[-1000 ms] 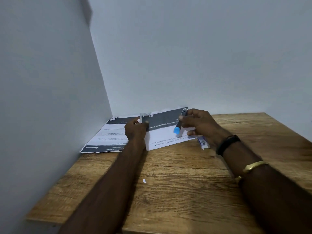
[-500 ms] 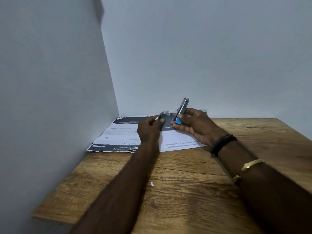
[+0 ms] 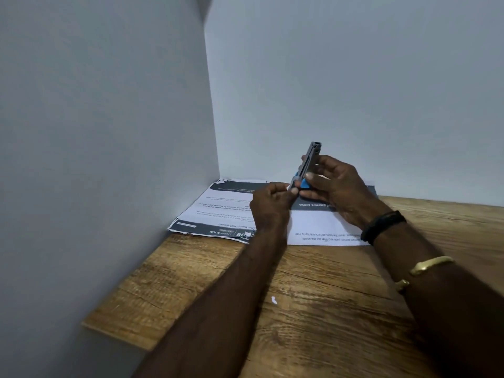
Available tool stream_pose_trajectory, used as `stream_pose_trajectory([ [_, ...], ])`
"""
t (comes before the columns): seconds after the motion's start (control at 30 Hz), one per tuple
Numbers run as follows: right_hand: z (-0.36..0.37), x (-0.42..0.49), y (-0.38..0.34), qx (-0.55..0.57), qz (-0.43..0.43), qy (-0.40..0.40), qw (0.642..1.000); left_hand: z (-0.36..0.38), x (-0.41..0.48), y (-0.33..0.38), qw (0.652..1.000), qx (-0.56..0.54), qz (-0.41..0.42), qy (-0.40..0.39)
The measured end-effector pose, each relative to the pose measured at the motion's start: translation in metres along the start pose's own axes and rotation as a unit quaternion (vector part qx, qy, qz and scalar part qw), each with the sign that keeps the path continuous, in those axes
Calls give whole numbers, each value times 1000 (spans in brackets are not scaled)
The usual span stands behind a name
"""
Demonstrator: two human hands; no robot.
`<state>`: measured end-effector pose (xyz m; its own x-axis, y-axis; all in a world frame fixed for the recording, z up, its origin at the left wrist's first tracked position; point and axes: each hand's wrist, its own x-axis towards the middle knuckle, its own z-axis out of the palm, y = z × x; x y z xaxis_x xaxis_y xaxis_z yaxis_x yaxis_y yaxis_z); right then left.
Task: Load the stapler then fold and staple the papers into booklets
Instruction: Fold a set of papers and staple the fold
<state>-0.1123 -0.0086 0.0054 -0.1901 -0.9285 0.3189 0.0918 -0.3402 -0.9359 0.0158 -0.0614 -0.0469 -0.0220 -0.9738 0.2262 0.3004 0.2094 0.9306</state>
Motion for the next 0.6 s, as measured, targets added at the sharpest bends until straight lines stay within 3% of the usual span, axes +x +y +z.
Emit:
stream_pose_trajectory([
  [0.37,-17,4,-7,-60,-10,-66,996,-4,2,4,998,45,29,-19],
  [0.5,-19,3,-5,-54,-15,-47,997,-5,3,2,995,86,46,-15],
  [0.6,-15,4,-4,-67,-18,8,998,-5,3,1,991,118,53,-13],
])
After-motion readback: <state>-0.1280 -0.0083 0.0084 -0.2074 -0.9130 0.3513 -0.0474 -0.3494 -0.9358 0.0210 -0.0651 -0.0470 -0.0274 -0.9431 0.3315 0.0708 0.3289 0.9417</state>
